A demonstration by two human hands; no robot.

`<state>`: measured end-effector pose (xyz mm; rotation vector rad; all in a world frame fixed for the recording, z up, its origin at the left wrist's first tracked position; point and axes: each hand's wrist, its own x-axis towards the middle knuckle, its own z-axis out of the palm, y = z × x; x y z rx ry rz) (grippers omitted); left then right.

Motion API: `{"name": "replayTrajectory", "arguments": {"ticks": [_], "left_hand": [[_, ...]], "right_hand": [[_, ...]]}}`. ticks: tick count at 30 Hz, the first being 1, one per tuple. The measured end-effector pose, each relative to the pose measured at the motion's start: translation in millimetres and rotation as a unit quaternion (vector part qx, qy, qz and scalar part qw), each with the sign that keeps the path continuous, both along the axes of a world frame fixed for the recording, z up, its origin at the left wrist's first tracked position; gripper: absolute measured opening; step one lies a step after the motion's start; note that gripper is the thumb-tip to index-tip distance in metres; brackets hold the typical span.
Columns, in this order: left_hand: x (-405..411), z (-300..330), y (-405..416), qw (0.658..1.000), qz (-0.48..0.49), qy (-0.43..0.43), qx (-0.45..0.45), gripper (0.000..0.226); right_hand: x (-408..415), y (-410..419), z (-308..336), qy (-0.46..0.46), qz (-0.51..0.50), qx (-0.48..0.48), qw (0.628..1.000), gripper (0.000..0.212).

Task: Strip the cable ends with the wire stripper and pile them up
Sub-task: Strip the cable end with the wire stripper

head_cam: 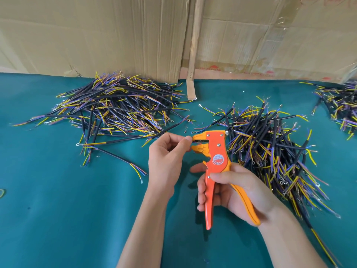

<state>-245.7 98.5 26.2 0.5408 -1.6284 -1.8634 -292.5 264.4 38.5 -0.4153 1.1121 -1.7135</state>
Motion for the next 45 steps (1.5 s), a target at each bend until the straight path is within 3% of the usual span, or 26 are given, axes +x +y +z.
{"name": "replayTrajectory", "arguments": {"ticks": [9, 15, 45], "left_hand": [[1, -4, 0, 1.0, -0.005, 0.001, -0.018, 0.011], [2, -4, -1, 1.0, -0.016, 0.003, -0.02, 0.012], [6, -2, 0, 0.999, -0.031, -0.003, -0.043, 0.011]], "right_hand": [[2, -6, -3, -0.007, -0.015, -0.006, 1.0, 0.05], [4, -7, -1, -0.003, -0.039, 0.001, 0.999, 0.036], [9, -7, 9, -0.011, -0.06, 0.03, 0.998, 0.034]]}}
